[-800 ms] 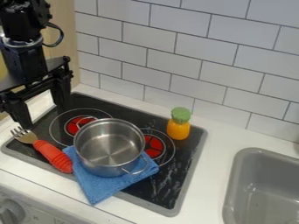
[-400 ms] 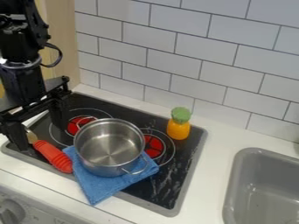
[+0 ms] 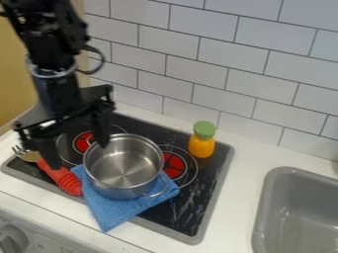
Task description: Move the silver pot in the blue cloth
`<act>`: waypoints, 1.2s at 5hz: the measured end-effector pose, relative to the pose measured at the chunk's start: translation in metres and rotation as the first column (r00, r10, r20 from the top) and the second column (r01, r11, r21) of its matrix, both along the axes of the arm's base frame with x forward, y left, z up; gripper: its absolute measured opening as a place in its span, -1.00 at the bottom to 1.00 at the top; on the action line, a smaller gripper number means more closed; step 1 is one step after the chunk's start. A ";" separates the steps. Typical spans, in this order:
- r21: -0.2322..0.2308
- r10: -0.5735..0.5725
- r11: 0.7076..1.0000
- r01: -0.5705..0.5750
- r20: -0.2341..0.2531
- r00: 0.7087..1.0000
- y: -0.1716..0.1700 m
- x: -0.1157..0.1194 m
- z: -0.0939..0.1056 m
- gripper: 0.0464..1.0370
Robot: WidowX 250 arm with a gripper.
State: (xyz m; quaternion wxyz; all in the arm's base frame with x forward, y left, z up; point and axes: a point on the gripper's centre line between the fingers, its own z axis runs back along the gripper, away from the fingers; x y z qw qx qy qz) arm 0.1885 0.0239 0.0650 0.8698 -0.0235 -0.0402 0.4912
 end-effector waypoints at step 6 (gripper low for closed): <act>0.080 -0.074 0.994 0.079 -0.054 0.996 0.007 0.006 -0.049 0.92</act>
